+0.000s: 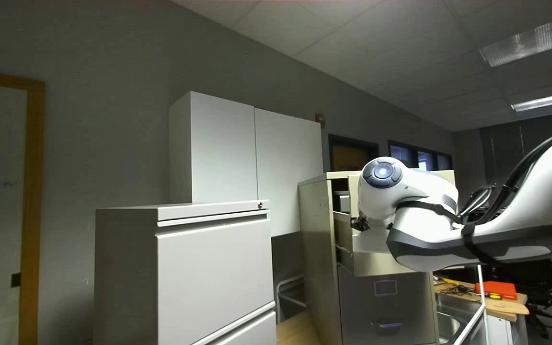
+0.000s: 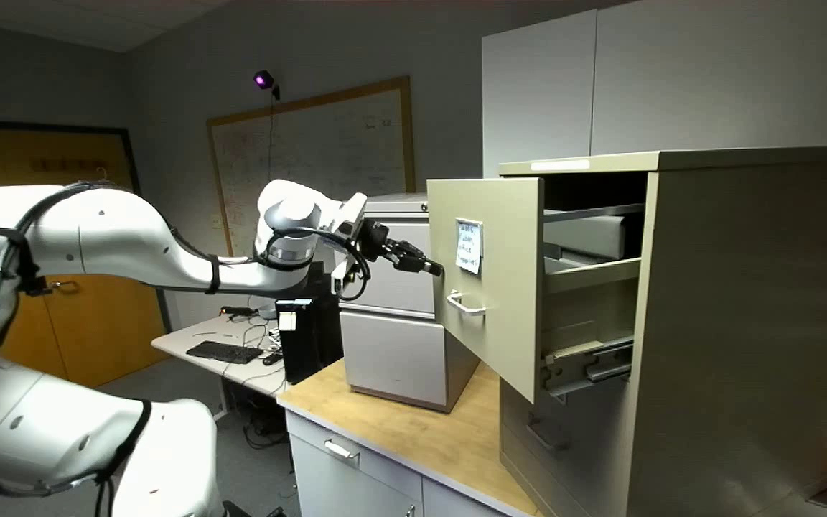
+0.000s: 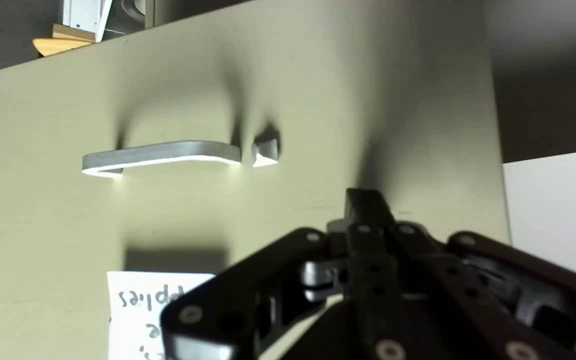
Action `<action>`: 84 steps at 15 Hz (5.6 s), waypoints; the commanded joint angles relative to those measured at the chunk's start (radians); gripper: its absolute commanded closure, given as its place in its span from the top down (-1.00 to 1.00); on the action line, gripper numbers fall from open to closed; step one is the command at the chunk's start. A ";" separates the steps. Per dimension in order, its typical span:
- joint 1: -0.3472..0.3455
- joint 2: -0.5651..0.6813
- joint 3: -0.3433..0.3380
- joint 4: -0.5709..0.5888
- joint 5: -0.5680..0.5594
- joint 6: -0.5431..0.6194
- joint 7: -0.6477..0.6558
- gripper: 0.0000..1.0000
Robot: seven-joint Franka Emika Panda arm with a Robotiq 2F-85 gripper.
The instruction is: Close the top drawer of the file cabinet
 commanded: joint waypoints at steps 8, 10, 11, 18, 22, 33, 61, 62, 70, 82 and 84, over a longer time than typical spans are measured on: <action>0.060 0.260 -0.093 0.180 -0.117 0.050 0.084 -1.00; 0.068 0.317 -0.108 0.226 -0.124 0.035 0.083 -1.00; 0.073 0.343 -0.115 0.249 -0.126 0.026 0.082 -1.00; 0.149 0.528 -0.196 0.409 -0.122 -0.081 0.057 -1.00; 0.210 0.587 -0.250 0.474 -0.101 -0.137 0.042 -1.00; 0.277 0.661 -0.368 0.509 0.018 -0.187 0.000 -1.00; 0.414 0.638 -0.337 0.501 0.463 -0.308 -0.483 -0.80; 0.425 0.613 -0.315 0.501 0.459 -0.308 -0.494 -0.98; 0.344 0.466 -0.199 0.464 0.072 -0.206 -0.311 -1.00; 0.294 0.484 -0.301 0.447 -0.324 -0.163 0.029 -1.00; 0.307 0.508 -0.315 0.469 -0.305 -0.150 0.030 -1.00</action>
